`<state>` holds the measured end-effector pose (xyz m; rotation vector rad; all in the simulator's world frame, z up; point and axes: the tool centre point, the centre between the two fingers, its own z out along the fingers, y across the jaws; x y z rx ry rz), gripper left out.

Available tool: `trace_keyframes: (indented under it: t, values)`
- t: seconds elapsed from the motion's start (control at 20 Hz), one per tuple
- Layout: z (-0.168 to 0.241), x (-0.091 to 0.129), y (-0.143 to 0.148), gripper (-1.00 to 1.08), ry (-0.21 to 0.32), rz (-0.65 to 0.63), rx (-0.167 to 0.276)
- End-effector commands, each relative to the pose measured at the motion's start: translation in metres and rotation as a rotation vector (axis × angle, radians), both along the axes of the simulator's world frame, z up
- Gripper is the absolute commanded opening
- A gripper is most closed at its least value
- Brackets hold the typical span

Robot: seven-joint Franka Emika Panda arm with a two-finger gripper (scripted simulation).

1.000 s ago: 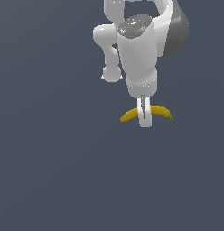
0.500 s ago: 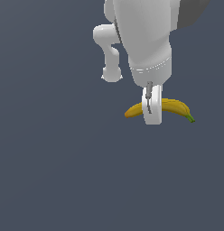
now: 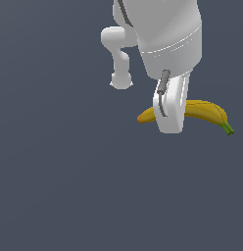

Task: Pick up the object and move it to a goal position.

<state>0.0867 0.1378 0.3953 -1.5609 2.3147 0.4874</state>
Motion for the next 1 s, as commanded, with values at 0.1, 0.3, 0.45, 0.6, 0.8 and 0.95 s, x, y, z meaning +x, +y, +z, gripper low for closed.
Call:
trace_keyframes:
  t: [0.1, 0.3, 0.45, 0.6, 0.8, 0.95]
  values:
    - [0.021, 0.013, -0.003, -1.00, 0.003, -0.039, 0.024]
    - [0.033, 0.021, -0.005, -1.00, 0.006, -0.063, 0.038]
    - [0.039, 0.025, -0.007, -1.00, 0.007, -0.076, 0.046]
    - [0.043, 0.028, -0.008, -1.00, 0.008, -0.085, 0.051]
    - [0.045, 0.030, -0.009, -1.00, 0.009, -0.091, 0.054]
    - [0.046, 0.031, -0.009, -1.00, 0.009, -0.091, 0.054]
